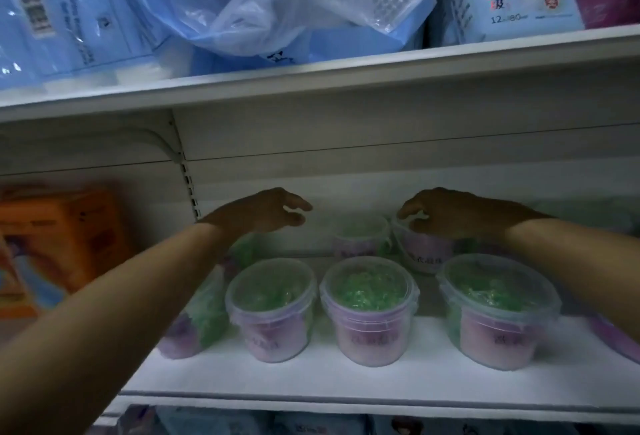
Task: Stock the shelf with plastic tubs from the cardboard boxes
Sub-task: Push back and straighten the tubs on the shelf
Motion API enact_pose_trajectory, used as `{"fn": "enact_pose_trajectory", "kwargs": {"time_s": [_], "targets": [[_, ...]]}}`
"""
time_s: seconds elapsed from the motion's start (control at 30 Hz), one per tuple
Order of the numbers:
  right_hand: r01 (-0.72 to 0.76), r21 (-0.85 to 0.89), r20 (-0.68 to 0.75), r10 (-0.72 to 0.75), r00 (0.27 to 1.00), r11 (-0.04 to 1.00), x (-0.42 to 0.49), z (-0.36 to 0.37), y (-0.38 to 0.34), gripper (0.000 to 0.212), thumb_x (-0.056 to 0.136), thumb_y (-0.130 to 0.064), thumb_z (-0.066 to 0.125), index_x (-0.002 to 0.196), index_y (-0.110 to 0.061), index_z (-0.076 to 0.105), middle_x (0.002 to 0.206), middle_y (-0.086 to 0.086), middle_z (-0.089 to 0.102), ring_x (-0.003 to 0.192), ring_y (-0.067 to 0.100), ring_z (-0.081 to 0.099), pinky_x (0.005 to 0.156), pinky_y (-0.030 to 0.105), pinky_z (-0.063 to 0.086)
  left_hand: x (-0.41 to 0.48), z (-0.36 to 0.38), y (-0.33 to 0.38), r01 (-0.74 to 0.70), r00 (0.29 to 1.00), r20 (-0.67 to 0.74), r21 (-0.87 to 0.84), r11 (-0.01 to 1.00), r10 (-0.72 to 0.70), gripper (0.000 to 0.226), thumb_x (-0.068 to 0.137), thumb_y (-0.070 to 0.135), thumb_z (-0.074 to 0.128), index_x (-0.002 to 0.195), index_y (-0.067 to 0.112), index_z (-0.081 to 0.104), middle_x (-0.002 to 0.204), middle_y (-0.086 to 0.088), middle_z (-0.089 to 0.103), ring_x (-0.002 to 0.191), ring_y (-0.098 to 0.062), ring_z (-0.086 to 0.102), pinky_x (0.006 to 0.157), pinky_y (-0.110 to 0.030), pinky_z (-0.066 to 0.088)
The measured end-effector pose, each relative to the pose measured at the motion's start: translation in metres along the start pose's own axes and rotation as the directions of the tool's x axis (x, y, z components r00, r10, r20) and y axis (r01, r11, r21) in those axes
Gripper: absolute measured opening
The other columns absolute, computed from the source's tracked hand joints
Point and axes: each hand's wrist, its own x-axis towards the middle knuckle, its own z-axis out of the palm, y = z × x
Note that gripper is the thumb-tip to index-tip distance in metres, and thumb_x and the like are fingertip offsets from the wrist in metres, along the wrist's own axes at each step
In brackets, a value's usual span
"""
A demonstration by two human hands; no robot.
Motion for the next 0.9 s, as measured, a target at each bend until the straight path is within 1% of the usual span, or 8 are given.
{"fn": "enact_pose_trajectory", "kwargs": {"time_s": [0.17,0.27,0.37,0.47,0.53,0.67,0.77,0.9], "targets": [[0.16,0.083,-0.024,-0.158,0.987,0.984,0.027,0.004,-0.041,0.03,0.095,-0.025,0.051,0.123,-0.032,0.06,0.125,-0.004,0.052,0.103,0.008,0.05,0.095,0.026,0.041,-0.029,-0.029,-0.082,0.215,0.976,-0.051,0.041,0.976,-0.212,0.042,0.09,0.029,0.064,0.131,0.019,0.057,0.14,-0.005,0.052,0.12,-0.022,0.054,0.097,-0.026,0.039],[0.171,0.059,0.049,-0.174,0.984,0.984,0.034,0.007,-0.062,0.031,0.096,-0.023,0.05,0.124,-0.028,0.061,0.125,-0.008,0.052,0.107,0.008,0.051,0.1,0.025,0.04,-0.039,-0.028,-0.113,0.319,0.948,-0.041,0.05,0.947,-0.317,0.049,0.088,0.032,0.067,0.133,0.019,0.055,0.134,-0.007,0.056,0.112,-0.02,0.056,0.087,-0.021,0.038],[0.147,0.012,0.119,-0.147,0.982,0.989,0.034,0.011,-0.073,0.036,0.095,-0.015,0.047,0.128,-0.022,0.06,0.125,-0.012,0.054,0.11,0.007,0.051,0.097,0.019,0.038,-0.04,-0.021,-0.126,0.373,0.927,-0.003,-0.06,0.926,-0.374,0.05,0.084,0.038,0.07,0.13,0.023,0.057,0.12,-0.003,0.06,0.098,-0.017,0.057,0.076,-0.023,0.048],[0.124,0.034,0.128,-0.127,0.984,0.992,0.034,0.014,-0.072,0.039,0.094,-0.014,0.047,0.131,-0.021,0.058,0.136,-0.006,0.054,0.102,0.0,0.046,0.093,0.017,0.035,-0.034,-0.018,-0.119,0.338,0.941,0.037,-0.112,0.934,-0.336,0.044,0.083,0.042,0.069,0.123,0.023,0.063,0.111,0.004,0.062,0.088,-0.011,0.058,0.069,-0.022,0.053],[0.119,0.047,0.129,-0.124,0.984,0.992,0.034,0.016,-0.069,0.039,0.094,-0.016,0.048,0.132,-0.02,0.056,0.139,-0.005,0.051,0.109,0.003,0.048,0.097,0.018,0.035,-0.028,-0.015,-0.104,0.298,0.953,0.087,-0.12,0.947,-0.289,0.047,0.081,0.047,0.069,0.122,0.023,0.064,0.106,0.009,0.062,0.09,-0.012,0.061,0.073,-0.022,0.054],[0.117,0.062,0.13,-0.124,0.984,0.991,0.035,0.02,-0.065,0.04,0.094,-0.018,0.05,0.133,-0.023,0.055,0.143,-0.005,0.047,0.125,0.011,0.047,0.104,0.021,0.034,-0.008,0.003,-0.064,0.174,0.98,0.117,-0.146,0.974,-0.158,0.059,0.078,0.046,0.073,0.13,0.022,0.059,0.128,0.0,0.058,0.101,-0.017,0.061,0.081,-0.024,0.053],[0.102,0.076,0.12,-0.111,0.987,0.992,0.034,0.022,-0.064,0.039,0.094,-0.017,0.051,0.132,-0.025,0.056,0.142,-0.005,0.048,0.125,0.011,0.046,0.102,0.021,0.034,0.005,0.013,-0.039,0.142,0.985,0.118,-0.158,0.977,-0.124,0.06,0.078,0.043,0.075,0.129,0.018,0.06,0.129,-0.007,0.058,0.105,-0.024,0.062,0.086,-0.033,0.056],[0.071,0.086,0.125,-0.082,0.989,0.994,0.033,0.022,-0.065,0.039,0.094,-0.02,0.051,0.132,-0.028,0.055,0.141,-0.004,0.044,0.125,0.014,0.046,0.103,0.023,0.034,0.009,0.014,-0.026,0.159,0.981,0.141,-0.179,0.971,-0.134,0.06,0.08,0.037,0.075,0.132,0.013,0.057,0.13,-0.01,0.056,0.108,-0.026,0.06,0.084,-0.033,0.057]]}}
